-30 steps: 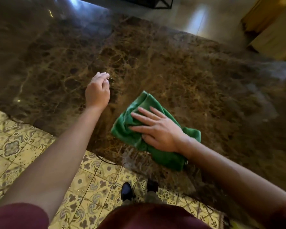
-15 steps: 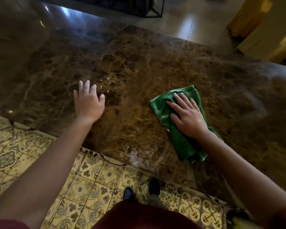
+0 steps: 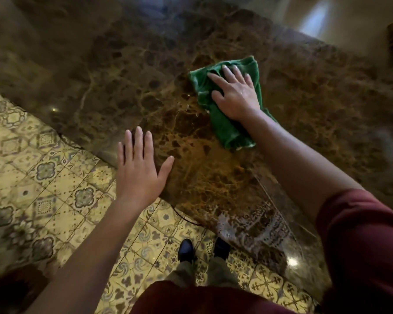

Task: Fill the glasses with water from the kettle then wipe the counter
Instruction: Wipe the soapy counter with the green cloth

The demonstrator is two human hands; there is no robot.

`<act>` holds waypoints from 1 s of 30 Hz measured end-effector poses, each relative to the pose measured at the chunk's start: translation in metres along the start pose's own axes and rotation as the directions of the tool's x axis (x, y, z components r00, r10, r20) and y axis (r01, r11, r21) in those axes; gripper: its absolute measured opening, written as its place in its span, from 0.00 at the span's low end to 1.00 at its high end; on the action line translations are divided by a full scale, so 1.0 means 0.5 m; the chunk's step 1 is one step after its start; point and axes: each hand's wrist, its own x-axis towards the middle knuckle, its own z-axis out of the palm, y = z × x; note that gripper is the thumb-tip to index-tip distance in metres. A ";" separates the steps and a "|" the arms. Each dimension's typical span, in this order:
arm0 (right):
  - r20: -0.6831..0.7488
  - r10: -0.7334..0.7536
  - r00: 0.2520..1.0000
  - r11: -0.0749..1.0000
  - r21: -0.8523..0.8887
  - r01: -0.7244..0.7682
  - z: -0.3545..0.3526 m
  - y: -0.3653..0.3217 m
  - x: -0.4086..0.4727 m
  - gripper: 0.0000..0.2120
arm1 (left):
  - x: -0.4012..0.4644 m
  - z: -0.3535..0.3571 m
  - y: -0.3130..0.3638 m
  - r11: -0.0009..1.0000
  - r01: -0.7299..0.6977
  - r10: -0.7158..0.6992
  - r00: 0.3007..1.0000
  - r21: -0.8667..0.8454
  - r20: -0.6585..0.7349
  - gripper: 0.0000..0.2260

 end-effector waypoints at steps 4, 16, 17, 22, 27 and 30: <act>0.052 -0.183 0.982 0.982 -0.033 0.184 0.023 -0.073 0.010 0.27 | -0.019 0.005 -0.009 1.000 -0.009 0.009 1.000 -0.001 0.023 0.40; 0.150 -0.567 0.810 0.819 -0.003 0.574 0.070 -0.107 -0.292 0.24 | 0.125 -0.043 -0.136 0.981 0.164 -0.155 0.984 -0.105 0.090 0.45; 0.146 -0.566 0.811 0.820 -0.001 0.573 0.071 -0.092 -0.326 0.24 | 0.142 -0.050 -0.136 0.975 0.188 -0.176 0.979 -0.120 0.101 0.46; 0.096 -0.470 0.877 0.880 -0.018 0.474 0.065 0.003 -0.437 0.23 | 0.177 -0.072 -0.117 0.964 0.171 -0.172 0.985 -0.204 0.012 0.42; 0.029 -0.210 0.977 0.975 -0.072 0.211 0.055 0.045 -0.403 0.26 | 0.162 -0.063 -0.097 0.953 0.071 -0.102 0.991 -0.296 -0.089 0.36; 0.009 -0.083 0.996 0.994 -0.065 0.084 0.051 0.036 -0.354 0.28 | 0.147 -0.045 -0.097 0.948 0.065 -0.114 0.984 -0.312 -0.140 0.35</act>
